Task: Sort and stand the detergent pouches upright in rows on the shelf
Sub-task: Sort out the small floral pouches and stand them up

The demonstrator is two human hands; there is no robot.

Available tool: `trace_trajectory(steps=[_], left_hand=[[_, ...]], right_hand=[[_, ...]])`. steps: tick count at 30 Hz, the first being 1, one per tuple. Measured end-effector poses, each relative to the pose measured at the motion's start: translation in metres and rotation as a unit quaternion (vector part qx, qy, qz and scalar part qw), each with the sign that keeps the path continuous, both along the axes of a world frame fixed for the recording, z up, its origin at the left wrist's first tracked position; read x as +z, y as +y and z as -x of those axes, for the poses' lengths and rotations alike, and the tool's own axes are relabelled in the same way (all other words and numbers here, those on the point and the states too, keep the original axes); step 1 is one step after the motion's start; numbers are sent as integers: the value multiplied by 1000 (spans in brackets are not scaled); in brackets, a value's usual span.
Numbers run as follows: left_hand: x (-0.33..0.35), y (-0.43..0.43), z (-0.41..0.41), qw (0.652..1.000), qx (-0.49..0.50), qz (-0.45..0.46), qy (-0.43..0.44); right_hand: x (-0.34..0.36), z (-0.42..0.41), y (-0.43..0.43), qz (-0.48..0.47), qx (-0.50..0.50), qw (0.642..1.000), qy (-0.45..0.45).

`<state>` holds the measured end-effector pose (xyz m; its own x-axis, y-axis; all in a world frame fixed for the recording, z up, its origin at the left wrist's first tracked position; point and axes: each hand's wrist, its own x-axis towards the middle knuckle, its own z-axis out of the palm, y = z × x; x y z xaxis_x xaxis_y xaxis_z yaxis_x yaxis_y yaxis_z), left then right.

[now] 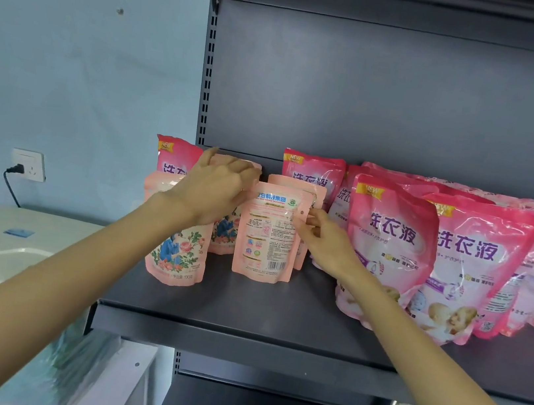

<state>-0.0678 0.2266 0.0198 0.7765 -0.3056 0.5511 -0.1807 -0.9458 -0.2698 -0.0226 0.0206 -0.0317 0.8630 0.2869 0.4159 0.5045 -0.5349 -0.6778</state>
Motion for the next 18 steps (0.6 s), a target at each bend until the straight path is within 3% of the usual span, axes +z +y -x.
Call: trace_trajectory(steps=[5,9,18], left_hand=[[-16,8,18,998,-5,0,-56],[-32,12,31,999,38,6,-21],[-51,20,58,996,78,29,-28]], right_hand=[[-1,16,-10,110,-6,991,-72],[-11,30,-18,194,-66,974,-97],[-6,68,-34,395,-194,878,-191]])
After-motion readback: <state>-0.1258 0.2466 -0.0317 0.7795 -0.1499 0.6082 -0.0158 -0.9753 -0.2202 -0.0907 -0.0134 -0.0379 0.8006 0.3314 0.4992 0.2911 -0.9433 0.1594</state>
